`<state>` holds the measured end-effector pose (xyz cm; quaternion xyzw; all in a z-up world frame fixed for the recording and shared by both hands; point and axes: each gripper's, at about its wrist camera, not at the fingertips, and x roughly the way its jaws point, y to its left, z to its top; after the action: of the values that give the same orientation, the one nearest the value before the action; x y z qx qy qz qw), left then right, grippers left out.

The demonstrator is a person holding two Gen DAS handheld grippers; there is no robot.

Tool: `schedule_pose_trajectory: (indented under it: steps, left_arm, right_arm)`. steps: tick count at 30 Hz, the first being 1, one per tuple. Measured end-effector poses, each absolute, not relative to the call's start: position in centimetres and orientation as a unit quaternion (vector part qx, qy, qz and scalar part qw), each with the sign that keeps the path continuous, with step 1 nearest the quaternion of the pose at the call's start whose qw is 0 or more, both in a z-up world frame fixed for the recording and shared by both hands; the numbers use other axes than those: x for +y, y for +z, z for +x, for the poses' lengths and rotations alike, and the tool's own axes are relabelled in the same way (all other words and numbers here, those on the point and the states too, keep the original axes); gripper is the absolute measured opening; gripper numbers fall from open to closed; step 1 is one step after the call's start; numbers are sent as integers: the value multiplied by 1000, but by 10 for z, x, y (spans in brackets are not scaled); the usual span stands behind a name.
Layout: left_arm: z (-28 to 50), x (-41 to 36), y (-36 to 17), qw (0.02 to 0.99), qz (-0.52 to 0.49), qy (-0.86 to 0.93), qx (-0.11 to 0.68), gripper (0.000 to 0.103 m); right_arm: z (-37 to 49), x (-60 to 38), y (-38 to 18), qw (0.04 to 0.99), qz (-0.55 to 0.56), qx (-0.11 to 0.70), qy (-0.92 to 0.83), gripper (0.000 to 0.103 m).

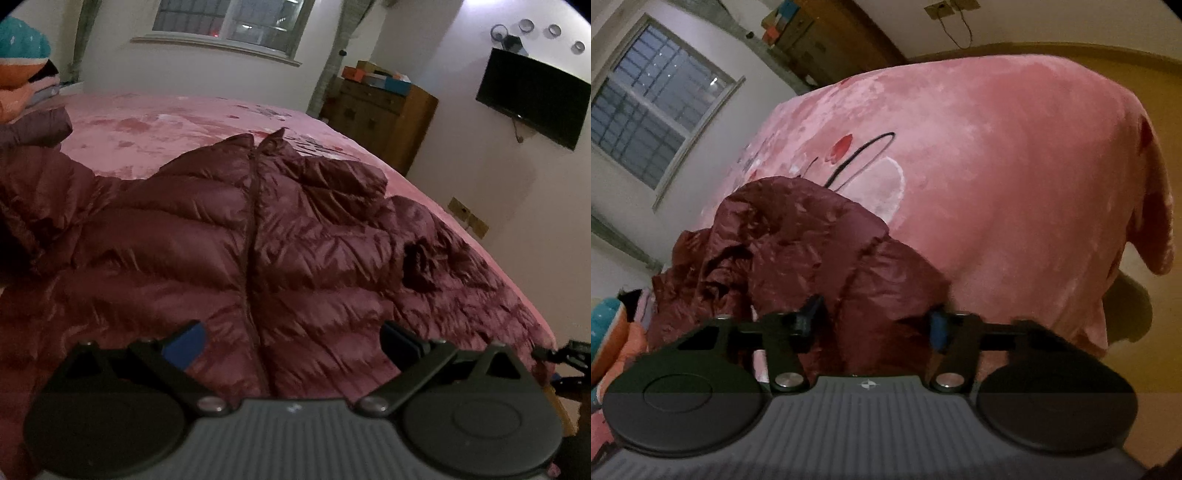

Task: Fold large clothes
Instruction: 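Grasp the jacket sleeve with the right tool and lift it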

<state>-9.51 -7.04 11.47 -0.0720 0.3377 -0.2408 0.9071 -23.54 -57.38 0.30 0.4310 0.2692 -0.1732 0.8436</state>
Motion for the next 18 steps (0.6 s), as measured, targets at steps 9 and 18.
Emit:
schedule_pose_trajectory:
  steps: [9,18]
  left_arm:
    - [-71,-53,110,910,-109,-230,328,100]
    - [-54,-19,121,916,-146,-217,304,101]
  right_arm:
    - [-209,-552,76,873,428,191,-135,22]
    - [-229,-590,188,883,420,69,-200,19]
